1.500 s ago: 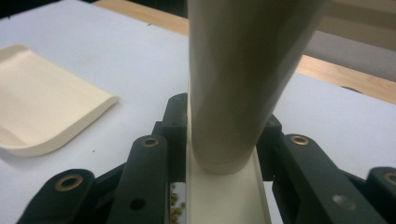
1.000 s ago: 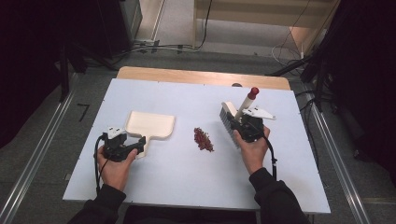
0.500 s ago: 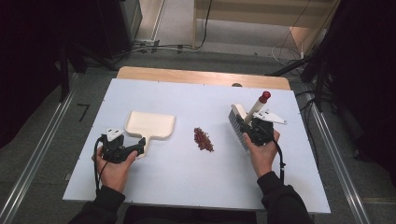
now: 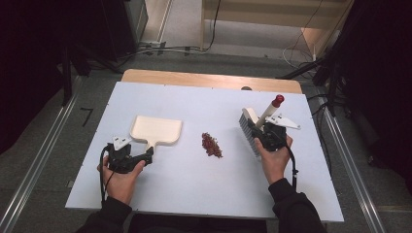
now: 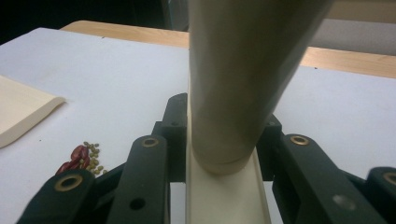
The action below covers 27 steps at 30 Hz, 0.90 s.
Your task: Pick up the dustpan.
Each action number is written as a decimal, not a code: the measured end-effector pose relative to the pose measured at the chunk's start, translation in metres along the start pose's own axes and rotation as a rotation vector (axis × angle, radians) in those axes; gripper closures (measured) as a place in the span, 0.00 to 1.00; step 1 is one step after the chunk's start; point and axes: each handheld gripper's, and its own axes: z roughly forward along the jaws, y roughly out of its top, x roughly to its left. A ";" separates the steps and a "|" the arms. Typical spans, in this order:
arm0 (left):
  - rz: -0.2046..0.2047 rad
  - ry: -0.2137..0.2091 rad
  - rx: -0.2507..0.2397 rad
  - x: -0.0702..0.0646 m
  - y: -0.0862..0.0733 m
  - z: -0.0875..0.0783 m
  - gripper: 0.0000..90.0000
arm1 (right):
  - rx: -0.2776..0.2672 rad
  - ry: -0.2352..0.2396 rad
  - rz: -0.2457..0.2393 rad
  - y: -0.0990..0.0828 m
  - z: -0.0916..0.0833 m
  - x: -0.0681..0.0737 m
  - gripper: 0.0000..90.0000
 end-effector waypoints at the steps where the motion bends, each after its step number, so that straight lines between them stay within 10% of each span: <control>1: 0.001 0.000 0.003 -0.001 0.000 0.000 0.15 | -0.001 -0.001 0.000 0.000 0.000 0.000 0.71; 27: 0.043 0.020 0.037 -0.017 -0.003 0.027 0.46 | 0.005 0.008 0.001 -0.001 0.002 0.003 0.71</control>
